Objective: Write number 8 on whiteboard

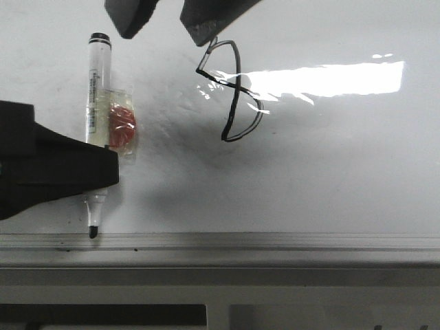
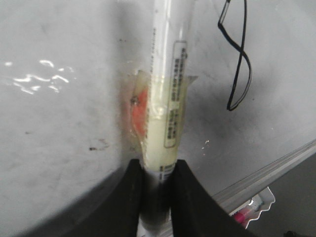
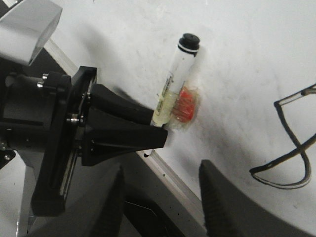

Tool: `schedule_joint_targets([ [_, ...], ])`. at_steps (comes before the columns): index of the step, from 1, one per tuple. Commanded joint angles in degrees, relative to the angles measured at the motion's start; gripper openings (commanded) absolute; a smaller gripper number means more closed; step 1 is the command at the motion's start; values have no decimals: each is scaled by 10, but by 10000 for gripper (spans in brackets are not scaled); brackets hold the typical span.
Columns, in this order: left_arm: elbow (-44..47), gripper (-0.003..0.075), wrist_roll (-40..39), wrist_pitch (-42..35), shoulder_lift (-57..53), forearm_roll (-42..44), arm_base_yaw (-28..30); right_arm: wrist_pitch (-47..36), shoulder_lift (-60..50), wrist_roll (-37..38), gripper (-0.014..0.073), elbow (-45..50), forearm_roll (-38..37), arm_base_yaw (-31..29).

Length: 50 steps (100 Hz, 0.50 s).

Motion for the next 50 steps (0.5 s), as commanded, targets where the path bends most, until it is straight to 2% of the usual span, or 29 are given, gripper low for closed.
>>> schedule_joint_targets([
  [1, -13, -20, -4, -27, 1, -14, 0, -26, -12, 1, 301, -15, -7, -2],
  [12, -13, 20, -4, -37, 1, 0, 0, -25, -12, 1, 301, -15, -7, -2],
  [17, -13, 90, -4, -40, 1, 6, 0, -25, -12, 1, 301, -15, -7, -2],
  [27, -13, 290, -5, -44, 1, 4, 0, -25, -12, 1, 301, -15, -7, -2],
  [32, -13, 364, -5, -49, 1, 4, 0, -25, -12, 1, 301, -15, -7, -2],
  [39, -13, 393, -5, -51, 1, 4, 0, -25, -12, 1, 301, -15, -7, -2],
  [50, -13, 388, -5, -55, -3, 4, 0, -19, -17, 1, 276, -15, -22, -2],
])
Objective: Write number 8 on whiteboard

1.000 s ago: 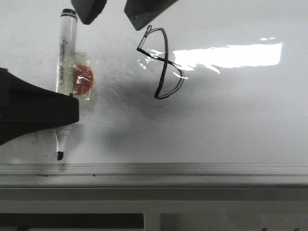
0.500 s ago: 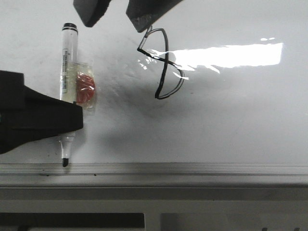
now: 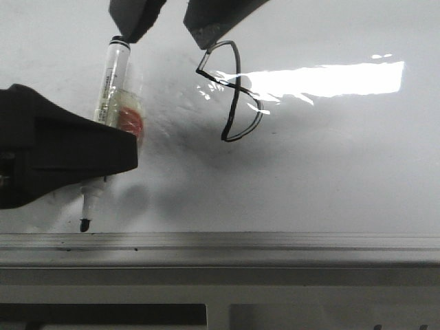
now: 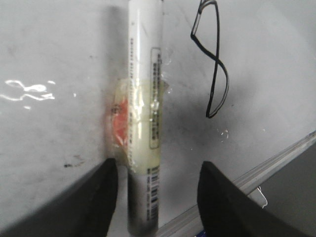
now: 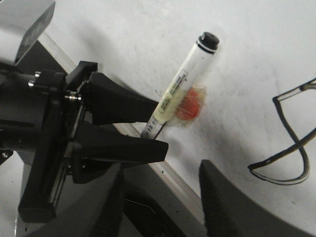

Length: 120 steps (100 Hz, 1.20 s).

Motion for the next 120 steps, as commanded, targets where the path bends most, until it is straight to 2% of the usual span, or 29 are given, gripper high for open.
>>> schedule_joint_targets([
  [1, -13, 388, -4, -26, -6, -21, 1, -21, -17, 0, 271, -15, -24, -2],
  [9, -12, 388, -4, -26, -21, -19, 1, -14, -31, 0, 169, -14, -36, -2],
  [16, -6, 386, -4, -26, -44, -11, 1, -16, -48, 0, 45, -11, -48, -2],
  [23, 3, 346, -4, -25, -74, 5, 1, -28, -75, 0, -68, 2, -60, -2],
  [30, 17, 238, -4, -25, -110, 13, 1, -51, -108, 0, -69, 23, -76, -2],
  [42, 50, -23, -4, -26, -182, 14, 1, -111, -181, 0, -69, 85, -102, -2],
  [57, 102, -20, -2, -26, -277, 25, 1, -221, -284, 0, -69, 209, -126, -2],
  [67, 142, -20, -2, -26, -336, 25, 1, -265, -360, 0, -62, 287, -128, -2],
  [75, 167, -20, -2, -22, -372, 25, 1, -268, -424, 0, -62, 341, -131, -2],
  [79, 163, -20, -2, 25, -387, 25, 1, -261, -449, 0, -62, 366, -131, -2],
  [84, 161, -20, -2, 48, -398, 25, 1, -253, -484, 0, -62, 393, -131, -2],
  [99, 164, -20, -2, 52, -406, 25, 1, -228, -585, 0, -64, 451, -131, -2],
  [120, 164, -20, -2, 52, -406, 25, 1, -228, -647, 0, -63, 487, -131, -2],
])
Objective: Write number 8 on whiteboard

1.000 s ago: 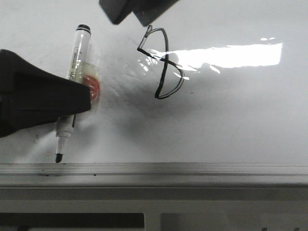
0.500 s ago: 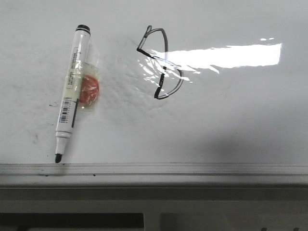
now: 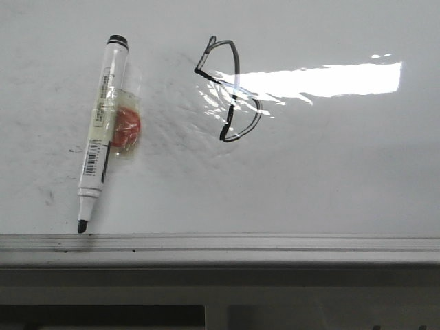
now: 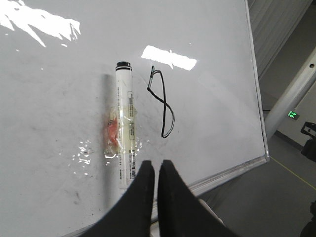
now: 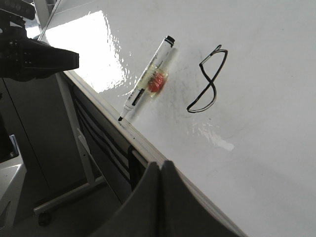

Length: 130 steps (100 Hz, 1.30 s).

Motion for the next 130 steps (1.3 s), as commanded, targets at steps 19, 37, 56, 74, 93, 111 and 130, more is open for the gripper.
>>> schedule_joint_targets([
  [19, 21, -20, -2, -40, 2, 1, 0, -40, -9, 0, -63, 2, -11, -2],
  [37, 21, -20, -2, -40, 2, 1, 0, -40, -9, 0, -63, 2, -11, -2],
  [56, 22, -20, -2, -35, 2, -10, 0, -40, -9, 0, -64, 2, -11, -2],
  [74, 22, -20, -1, 81, -12, -81, 63, -40, -9, 0, -64, 2, -11, -2],
  [93, 22, -20, 22, 149, -74, -16, 170, -40, -9, 0, -63, 2, -11, -2],
  [111, 22, -20, 230, 149, -139, 0, 279, -40, -9, 0, -63, 2, -11, -2],
  [130, 22, -20, 345, 162, -196, 0, 359, -40, -9, 0, -63, 2, -11, -2],
])
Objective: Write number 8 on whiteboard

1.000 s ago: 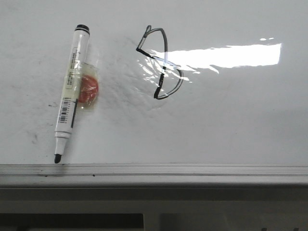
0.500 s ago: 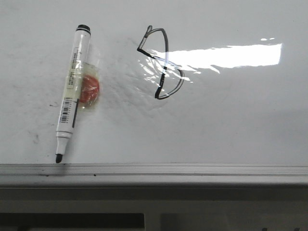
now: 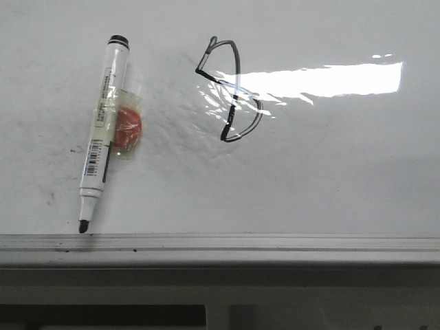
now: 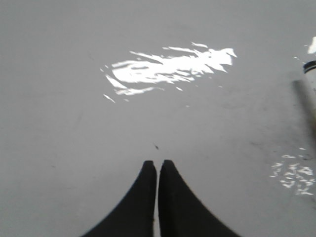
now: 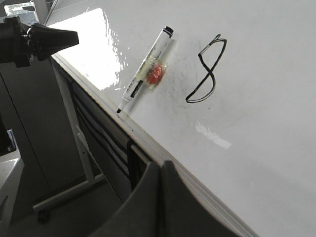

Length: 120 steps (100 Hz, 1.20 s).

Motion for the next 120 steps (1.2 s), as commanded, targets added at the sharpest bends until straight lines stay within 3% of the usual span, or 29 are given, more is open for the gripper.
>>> schedule_joint_targets([
  [1, 22, -20, 36, -24, -15, 1, 35, -42, 6, 0, -64, -15, -11, -2],
  [21, 22, -20, 36, 59, -55, -1, 120, -42, 6, 0, -64, -15, -11, -2],
  [45, 22, -20, -16, 93, -95, 6, 177, -42, 6, 0, -64, -15, -11, -2],
  [75, 22, -20, -90, 201, -94, 35, 183, -42, 6, 0, -64, -15, -11, -2],
  [120, 22, -20, -90, 200, -94, 52, 183, -42, 6, 0, -64, -15, -11, -2],
])
